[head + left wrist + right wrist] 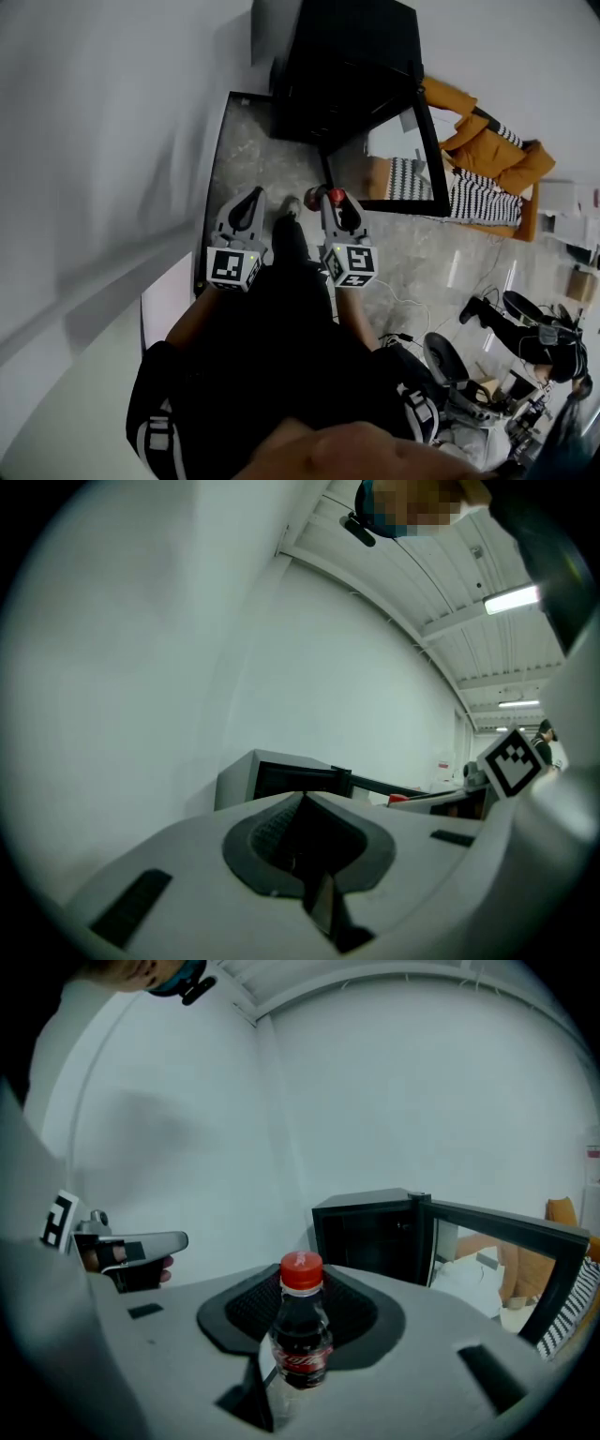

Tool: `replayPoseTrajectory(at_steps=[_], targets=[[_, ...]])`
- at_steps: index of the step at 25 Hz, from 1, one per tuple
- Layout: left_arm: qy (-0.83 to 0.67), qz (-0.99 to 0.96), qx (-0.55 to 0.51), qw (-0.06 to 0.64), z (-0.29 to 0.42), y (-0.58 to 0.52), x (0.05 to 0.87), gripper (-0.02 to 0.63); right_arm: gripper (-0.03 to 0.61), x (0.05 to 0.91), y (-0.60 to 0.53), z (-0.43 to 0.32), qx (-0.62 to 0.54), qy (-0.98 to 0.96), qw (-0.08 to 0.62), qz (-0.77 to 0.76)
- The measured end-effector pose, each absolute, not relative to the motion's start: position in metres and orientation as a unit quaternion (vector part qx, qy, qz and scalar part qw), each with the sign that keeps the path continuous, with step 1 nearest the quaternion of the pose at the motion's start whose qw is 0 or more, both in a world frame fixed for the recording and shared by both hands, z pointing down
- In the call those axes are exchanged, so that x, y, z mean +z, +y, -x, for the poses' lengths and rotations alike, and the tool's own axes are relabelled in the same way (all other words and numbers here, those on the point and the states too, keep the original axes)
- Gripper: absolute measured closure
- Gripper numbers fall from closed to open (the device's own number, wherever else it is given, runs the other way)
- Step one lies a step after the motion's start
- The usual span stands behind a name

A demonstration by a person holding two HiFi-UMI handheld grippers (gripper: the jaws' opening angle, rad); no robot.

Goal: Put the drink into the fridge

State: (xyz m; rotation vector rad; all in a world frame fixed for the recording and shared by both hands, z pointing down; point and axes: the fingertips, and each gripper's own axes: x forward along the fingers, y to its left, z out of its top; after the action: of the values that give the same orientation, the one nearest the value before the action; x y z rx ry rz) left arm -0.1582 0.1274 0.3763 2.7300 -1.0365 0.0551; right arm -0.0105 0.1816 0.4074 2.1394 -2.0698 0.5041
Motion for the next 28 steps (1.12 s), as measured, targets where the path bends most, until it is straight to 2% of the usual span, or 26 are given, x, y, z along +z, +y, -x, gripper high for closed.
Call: replayPoseTrajectory(at_steps=[18, 28], targets=[[-0.403, -0.908, 0.044, 0.104, 0.046, 0.027, 0.373, 0.609, 0.453, 0.418, 0.073, -0.083, 0.177, -0.733, 0.093, -0.650], [-0.437, -0.894, 0.039, 0.096, 0.018, -0.002, 0.366, 0.609, 0.453, 0.424, 0.028, -0.108, 0.162, -0.754, 0.093, -0.630]])
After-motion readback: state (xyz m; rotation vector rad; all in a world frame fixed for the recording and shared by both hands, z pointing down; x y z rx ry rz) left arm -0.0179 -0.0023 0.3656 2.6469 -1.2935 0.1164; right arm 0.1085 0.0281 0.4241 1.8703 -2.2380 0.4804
